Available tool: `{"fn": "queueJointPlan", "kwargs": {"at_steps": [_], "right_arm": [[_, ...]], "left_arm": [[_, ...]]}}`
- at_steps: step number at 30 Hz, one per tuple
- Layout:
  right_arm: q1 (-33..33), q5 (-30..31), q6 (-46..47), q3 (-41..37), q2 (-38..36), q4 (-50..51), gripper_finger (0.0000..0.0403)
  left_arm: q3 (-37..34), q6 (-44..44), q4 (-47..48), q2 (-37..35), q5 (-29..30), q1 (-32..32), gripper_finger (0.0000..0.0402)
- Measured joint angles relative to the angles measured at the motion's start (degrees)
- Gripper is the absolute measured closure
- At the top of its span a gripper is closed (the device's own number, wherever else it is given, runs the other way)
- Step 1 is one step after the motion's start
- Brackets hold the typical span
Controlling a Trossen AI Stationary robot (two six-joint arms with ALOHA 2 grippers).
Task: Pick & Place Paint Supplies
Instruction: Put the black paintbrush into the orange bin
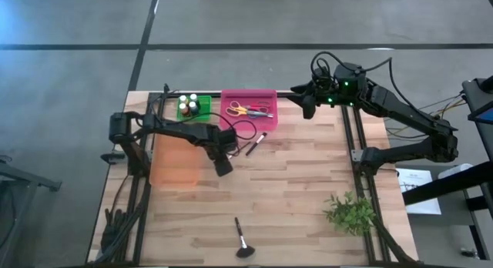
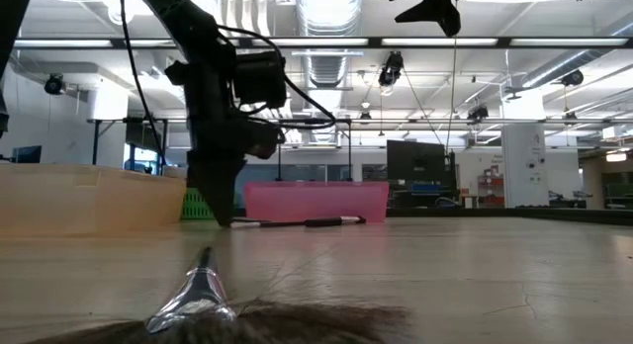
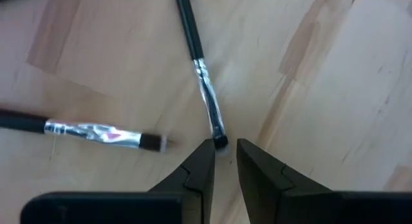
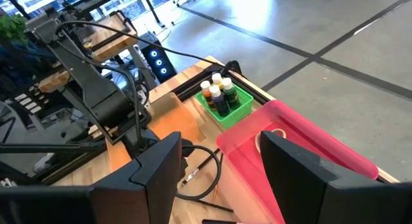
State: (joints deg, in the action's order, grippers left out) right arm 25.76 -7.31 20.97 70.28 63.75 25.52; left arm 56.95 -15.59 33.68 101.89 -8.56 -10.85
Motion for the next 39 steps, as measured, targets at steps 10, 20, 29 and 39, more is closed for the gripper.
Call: {"fn": "queueJointPlan", "kwargs": {"at_steps": [10, 20, 29, 39], "right_arm": [[0.0, 0.0, -0.2, 0.0, 0.0, 0.0, 0.0196], [0.0, 0.0, -0.2, 0.0, 0.0, 0.0, 0.0196], [0.0, 0.1, -0.2, 0.0, 0.0, 0.0, 0.0196], [0.0, 1.4, -1.2, -0.2, 0.0, 0.1, 0.0196]], "left_arm": [[-4.4, -5.9, -4.8, -0.5, 0.0, 0.0, 0.0381], [-4.8, -5.4, -3.6, -1.9, -6.2, -0.1, 0.0399], [-2.7, -6.1, -4.5, -8.3, -10.6, 0.1, 0.0400], [-2.6, -16.1, 11.9, -21.7, 0.7, 0.0, 0.0401]]}}
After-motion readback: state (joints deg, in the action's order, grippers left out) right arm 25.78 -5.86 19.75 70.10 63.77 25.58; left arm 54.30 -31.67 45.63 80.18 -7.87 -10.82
